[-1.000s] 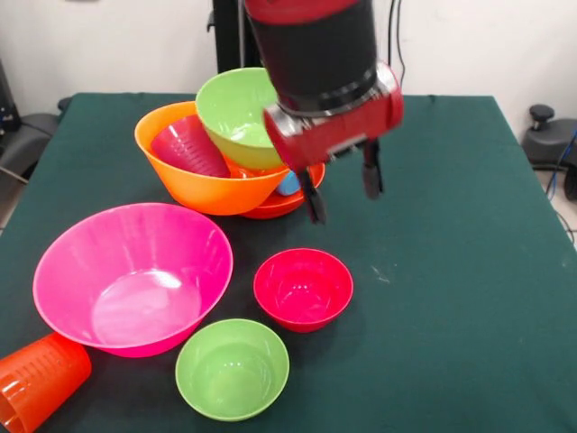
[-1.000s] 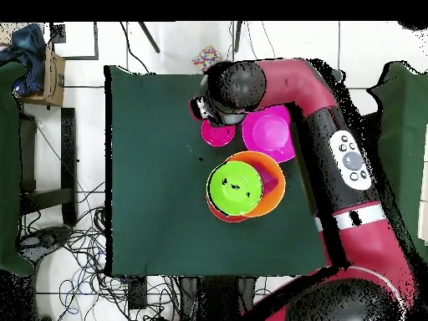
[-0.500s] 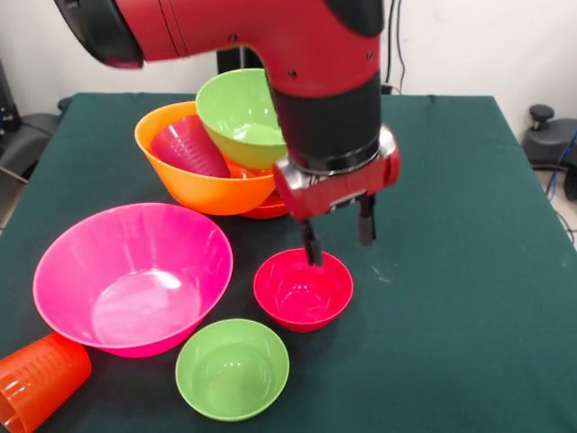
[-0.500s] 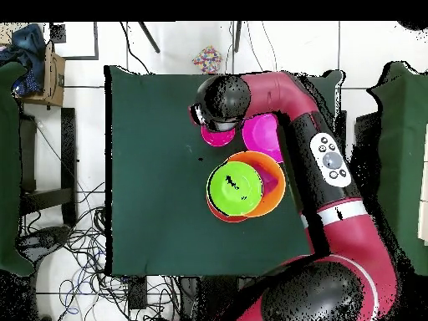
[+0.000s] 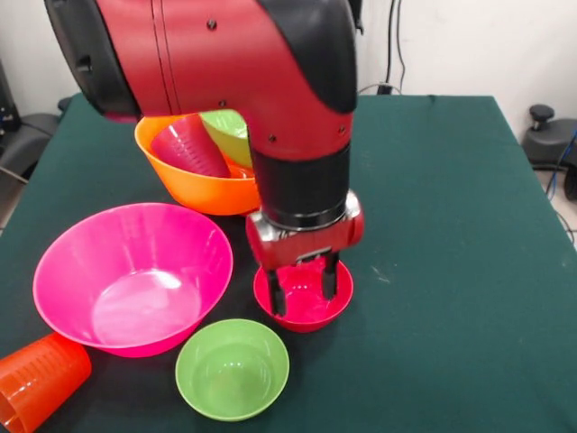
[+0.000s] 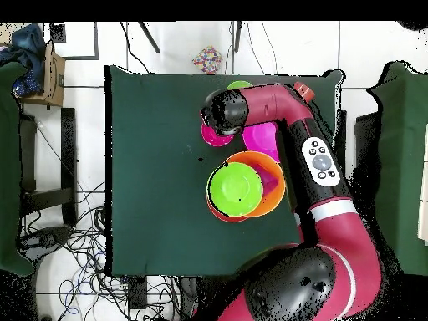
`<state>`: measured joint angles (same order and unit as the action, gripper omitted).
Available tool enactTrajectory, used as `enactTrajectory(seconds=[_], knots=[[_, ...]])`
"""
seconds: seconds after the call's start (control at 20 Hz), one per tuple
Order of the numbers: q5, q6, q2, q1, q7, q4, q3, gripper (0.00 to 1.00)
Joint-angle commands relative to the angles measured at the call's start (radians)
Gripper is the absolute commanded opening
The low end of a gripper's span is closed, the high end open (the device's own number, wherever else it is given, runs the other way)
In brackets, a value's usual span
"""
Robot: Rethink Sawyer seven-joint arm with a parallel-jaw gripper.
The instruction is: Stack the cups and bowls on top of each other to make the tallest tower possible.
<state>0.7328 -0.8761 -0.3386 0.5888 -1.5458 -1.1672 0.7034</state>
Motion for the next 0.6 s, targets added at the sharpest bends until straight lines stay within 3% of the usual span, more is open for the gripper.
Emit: enactTrajectory(seconds=[0.05,0.6], knots=[[0.095,0.085,0.066,-0.077,-0.143,0.100,-0.154,1.00],[0.051,0.150,0.122,-0.126,-0.134,0.148,-0.210,1.00]])
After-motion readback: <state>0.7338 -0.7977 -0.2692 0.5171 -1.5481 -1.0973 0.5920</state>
